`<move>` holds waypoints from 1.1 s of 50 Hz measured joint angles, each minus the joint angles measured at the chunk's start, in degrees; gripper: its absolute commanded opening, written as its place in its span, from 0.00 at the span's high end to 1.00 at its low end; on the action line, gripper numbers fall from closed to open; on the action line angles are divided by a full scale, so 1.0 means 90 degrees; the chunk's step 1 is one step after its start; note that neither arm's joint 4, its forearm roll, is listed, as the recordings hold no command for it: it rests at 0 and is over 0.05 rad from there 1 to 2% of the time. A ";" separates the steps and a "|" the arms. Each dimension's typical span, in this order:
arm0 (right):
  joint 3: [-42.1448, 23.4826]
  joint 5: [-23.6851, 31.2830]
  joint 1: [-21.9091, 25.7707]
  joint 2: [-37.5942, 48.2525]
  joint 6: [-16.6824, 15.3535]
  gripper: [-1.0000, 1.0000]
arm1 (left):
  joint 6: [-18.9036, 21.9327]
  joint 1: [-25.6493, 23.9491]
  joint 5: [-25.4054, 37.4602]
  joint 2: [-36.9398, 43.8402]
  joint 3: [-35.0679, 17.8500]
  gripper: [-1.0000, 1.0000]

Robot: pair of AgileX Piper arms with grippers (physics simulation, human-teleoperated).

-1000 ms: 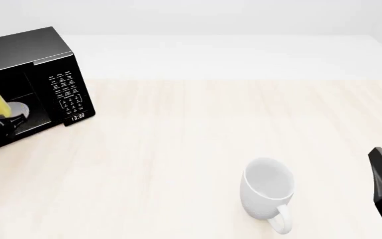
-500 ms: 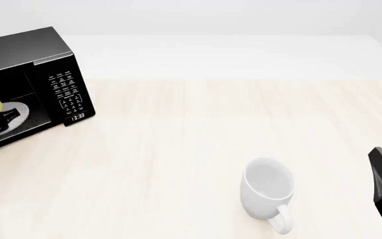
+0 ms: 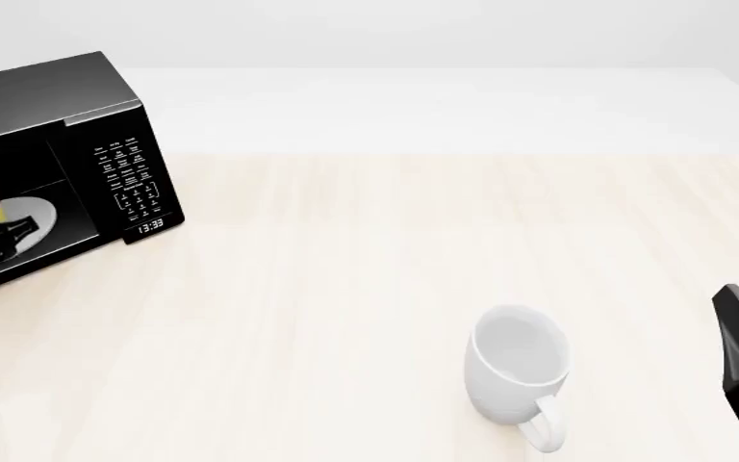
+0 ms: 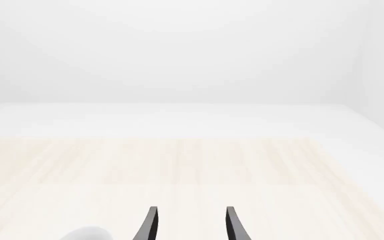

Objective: Put the yellow and white mug in the microwave and close it.

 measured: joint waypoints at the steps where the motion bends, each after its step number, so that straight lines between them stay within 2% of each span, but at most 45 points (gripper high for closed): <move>1: 0.0000 0.0000 0.0000 0.0000 0.0000 0.00 | 0.0007 0.0000 -0.0003 0.0018 -0.0004 1.00; 21: 0.0000 0.0000 0.0000 0.0000 0.0000 0.00 | 0.0035 -0.0005 -0.0025 0.0146 -0.0048 1.00; 22: 0.0000 0.0000 0.0000 0.0000 0.0000 0.00 | 0.0031 -0.0006 -0.0021 0.0145 -0.0049 0.00; 40: 0.0000 0.0000 0.0000 0.0000 0.0000 0.00 | 0.0011 -0.0107 0.0022 0.0202 -0.0045 0.00; 55: 0.0000 0.0000 0.0000 0.0000 0.0000 0.00 | 0.0047 -0.0185 -0.0050 -0.0081 0.0308 0.00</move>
